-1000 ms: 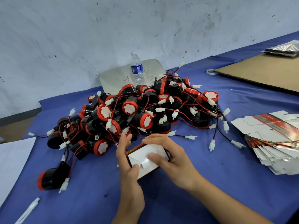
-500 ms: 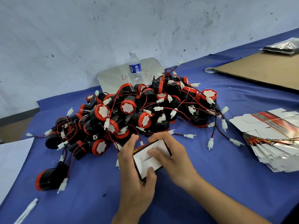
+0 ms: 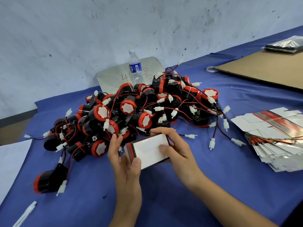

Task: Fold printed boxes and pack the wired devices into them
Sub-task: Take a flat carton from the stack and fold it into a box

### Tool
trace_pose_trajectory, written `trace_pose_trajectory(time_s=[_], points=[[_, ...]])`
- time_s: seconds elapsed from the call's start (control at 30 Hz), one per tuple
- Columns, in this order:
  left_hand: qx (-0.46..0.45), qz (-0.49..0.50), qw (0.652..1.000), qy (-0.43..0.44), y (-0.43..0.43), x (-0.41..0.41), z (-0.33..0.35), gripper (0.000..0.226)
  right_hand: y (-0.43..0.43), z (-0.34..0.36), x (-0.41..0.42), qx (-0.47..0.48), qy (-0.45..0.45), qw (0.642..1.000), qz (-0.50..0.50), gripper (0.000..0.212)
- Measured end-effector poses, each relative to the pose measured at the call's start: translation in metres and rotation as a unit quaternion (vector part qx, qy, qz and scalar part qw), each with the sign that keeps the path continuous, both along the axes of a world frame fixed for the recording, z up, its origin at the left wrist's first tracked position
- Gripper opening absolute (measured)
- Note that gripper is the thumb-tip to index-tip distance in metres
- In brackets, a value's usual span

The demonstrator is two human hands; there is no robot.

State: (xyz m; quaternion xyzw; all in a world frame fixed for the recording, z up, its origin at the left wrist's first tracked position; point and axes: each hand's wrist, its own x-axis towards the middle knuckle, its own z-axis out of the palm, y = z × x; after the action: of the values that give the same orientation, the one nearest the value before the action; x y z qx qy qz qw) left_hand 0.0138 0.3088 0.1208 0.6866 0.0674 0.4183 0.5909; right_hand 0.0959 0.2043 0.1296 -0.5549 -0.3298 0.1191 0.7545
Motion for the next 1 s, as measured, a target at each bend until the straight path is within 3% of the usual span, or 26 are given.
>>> trace_pose_trajectory(time_s=[0.17,0.3,0.5,0.57,0.63,0.7,0.77,0.9,1.0], points=[[-0.145,-0.022,0.988,0.044,0.015,0.000,0.005,0.070,0.000,0.003,0.003,-0.005,-0.002,1.000,-0.020,0.047],[-0.183,-0.145,0.966,0.109,0.011,0.002,0.004,0.071,0.000,0.001,0.001,-0.071,-0.027,0.997,-0.001,0.042],[-0.065,-0.147,0.980,0.119,0.003,-0.004,0.004,0.076,0.001,-0.006,0.001,-0.116,-0.022,0.987,0.108,0.048],[-0.029,-0.146,0.982,0.116,0.001,-0.006,0.003,0.078,0.004,-0.009,0.003,-0.082,0.005,0.995,0.064,0.046],[0.059,-0.110,0.983,0.135,0.000,-0.008,0.000,0.089,0.008,-0.014,0.009,-0.071,0.005,0.996,-0.054,0.035],[0.192,-0.042,0.965,0.174,0.003,-0.010,-0.006,0.104,0.008,-0.021,0.023,-0.153,-0.082,0.963,-0.208,0.022],[0.307,0.016,0.929,0.208,0.005,-0.009,-0.011,0.115,0.004,-0.029,0.040,-0.273,-0.174,0.901,-0.287,0.031],[0.427,0.081,0.874,0.218,0.005,-0.005,-0.008,0.094,0.008,-0.040,0.063,-0.475,-0.230,0.801,-0.283,0.046],[0.470,0.090,0.857,0.190,0.007,-0.005,-0.008,0.073,0.018,-0.041,0.068,-0.520,-0.282,0.756,-0.281,0.036]])
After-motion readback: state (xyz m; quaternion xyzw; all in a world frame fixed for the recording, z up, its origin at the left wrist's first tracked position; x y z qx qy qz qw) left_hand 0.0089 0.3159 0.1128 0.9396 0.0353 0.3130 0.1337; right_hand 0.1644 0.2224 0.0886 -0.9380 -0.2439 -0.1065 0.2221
